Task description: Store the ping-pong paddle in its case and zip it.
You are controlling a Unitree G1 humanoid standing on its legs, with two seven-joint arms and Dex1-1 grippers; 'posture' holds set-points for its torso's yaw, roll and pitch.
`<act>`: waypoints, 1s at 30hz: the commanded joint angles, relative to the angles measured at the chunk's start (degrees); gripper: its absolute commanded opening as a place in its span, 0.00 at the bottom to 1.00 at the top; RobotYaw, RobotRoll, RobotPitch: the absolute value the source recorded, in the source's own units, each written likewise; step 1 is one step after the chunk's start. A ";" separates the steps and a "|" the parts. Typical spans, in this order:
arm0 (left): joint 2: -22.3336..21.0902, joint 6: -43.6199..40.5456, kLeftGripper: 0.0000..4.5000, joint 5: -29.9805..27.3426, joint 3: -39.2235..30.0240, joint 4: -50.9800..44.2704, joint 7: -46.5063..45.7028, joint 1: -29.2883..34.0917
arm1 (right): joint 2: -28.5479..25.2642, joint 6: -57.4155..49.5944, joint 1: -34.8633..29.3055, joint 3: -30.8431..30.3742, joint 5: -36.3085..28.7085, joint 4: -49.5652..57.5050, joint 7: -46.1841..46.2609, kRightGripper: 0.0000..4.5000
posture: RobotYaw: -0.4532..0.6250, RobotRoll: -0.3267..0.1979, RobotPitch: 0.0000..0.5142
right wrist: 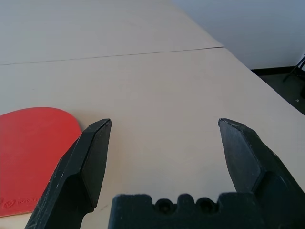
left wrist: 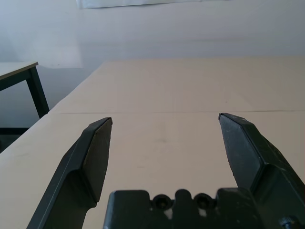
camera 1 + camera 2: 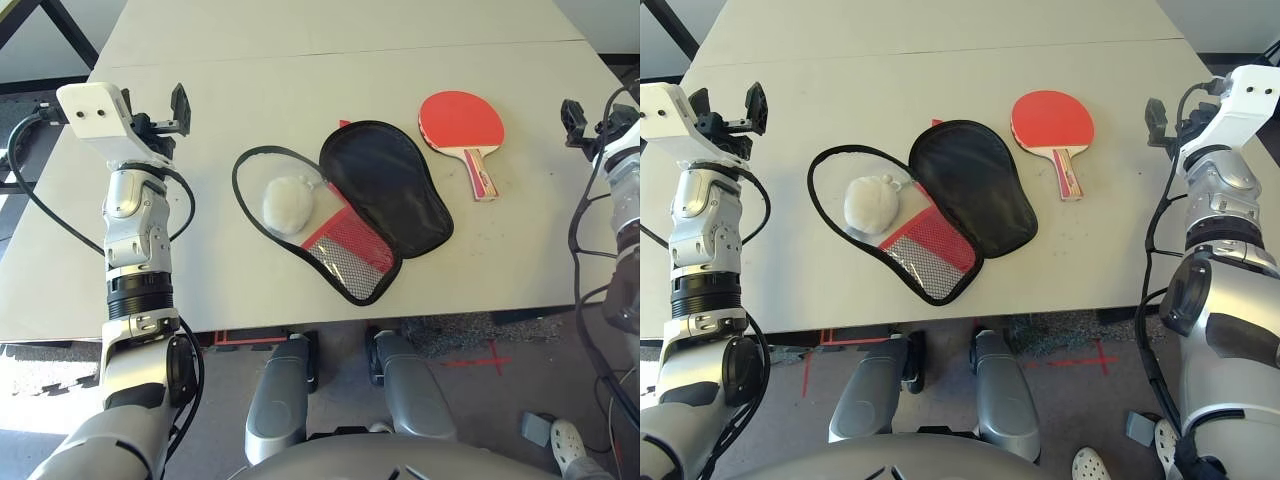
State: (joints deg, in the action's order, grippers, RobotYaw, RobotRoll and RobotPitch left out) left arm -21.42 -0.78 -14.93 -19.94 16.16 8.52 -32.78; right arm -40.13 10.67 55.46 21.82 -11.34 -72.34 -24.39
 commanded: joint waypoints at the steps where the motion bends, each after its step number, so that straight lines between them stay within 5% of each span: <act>1: -0.43 -0.66 1.00 -0.01 -0.65 -0.04 -0.46 1.46 | -0.07 0.77 0.32 0.53 -0.28 -0.19 0.03 0.99 | 0.50 0.62 0.39; 7: -1.79 -1.84 1.00 -0.58 -1.40 0.77 -0.27 -0.16 | 0.01 0.63 0.41 0.43 -0.22 -0.19 0.05 0.99 | 0.50 0.62 0.40; 18: -9.24 -29.75 1.00 -12.48 7.85 -19.15 14.49 -8.36 | 1.20 -1.86 0.54 0.04 -0.19 -0.59 -0.90 0.99 | 0.51 0.62 0.37; 30: -10.73 -40.84 1.00 -15.85 21.33 -29.79 29.59 -4.03 | 2.21 -15.29 4.91 -3.76 2.00 2.08 -0.06 0.99 | 0.47 0.62 0.37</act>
State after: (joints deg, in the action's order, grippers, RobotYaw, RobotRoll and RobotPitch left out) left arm -31.51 -40.55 -30.78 -0.62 -11.61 36.13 -37.56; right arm -37.88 -0.58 58.79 19.58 -10.45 -71.74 -24.92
